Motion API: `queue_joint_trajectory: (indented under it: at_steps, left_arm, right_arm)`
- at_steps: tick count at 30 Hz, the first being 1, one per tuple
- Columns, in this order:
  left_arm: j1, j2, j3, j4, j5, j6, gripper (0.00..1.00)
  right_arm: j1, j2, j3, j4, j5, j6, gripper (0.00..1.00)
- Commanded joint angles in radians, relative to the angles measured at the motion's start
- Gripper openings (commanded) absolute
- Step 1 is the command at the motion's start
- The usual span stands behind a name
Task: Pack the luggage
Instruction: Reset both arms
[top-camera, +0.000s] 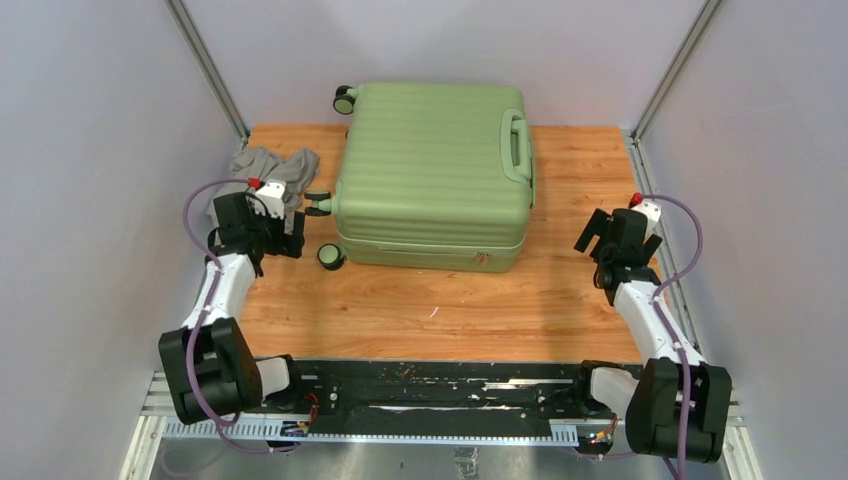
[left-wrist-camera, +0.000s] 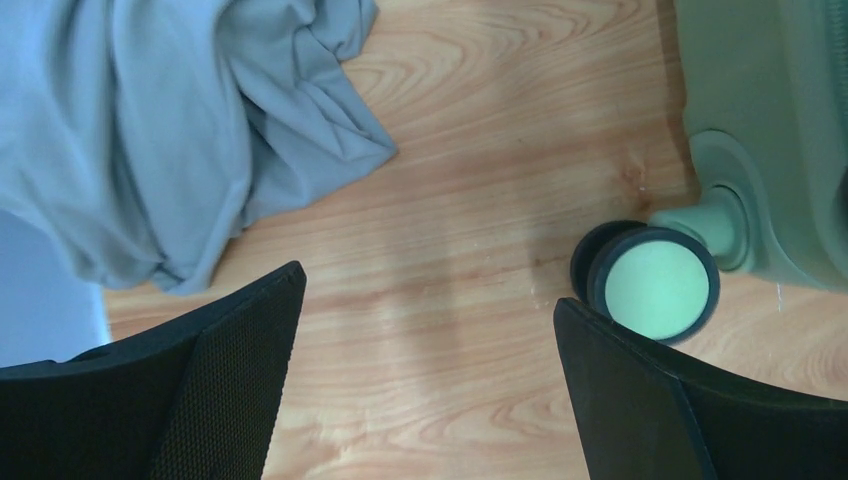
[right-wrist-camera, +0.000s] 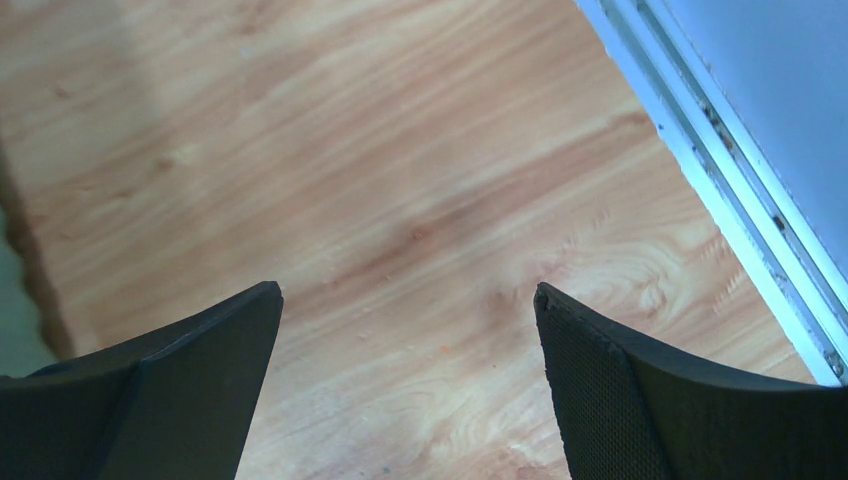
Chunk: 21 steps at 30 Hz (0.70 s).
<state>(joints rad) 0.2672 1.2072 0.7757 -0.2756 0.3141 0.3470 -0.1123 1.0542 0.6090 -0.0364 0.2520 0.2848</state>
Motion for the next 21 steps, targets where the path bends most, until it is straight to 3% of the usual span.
queue_joint_trajectory:
  at_steps: [1,10,17,21]
  left_arm:
    - [0.007,0.057,-0.086,0.283,0.039,-0.125,1.00]
    - [-0.003,0.212,-0.140,0.539,0.228,-0.280,1.00]
    - [-0.028,0.201,-0.324,0.924,0.171,-0.387,1.00]
    - [-0.100,0.185,-0.407,1.082,0.076,-0.382,1.00]
  right_arm:
    - [-0.009,0.025,-0.066,0.125,0.063,-0.034,1.00]
    - [-0.009,0.131,-0.213,0.530,-0.008,-0.121,1.00]
    - [0.002,0.271,-0.164,0.551,0.022,-0.144,1.00]
    - [0.058,0.263,-0.249,0.696,0.066,-0.193,1.00]
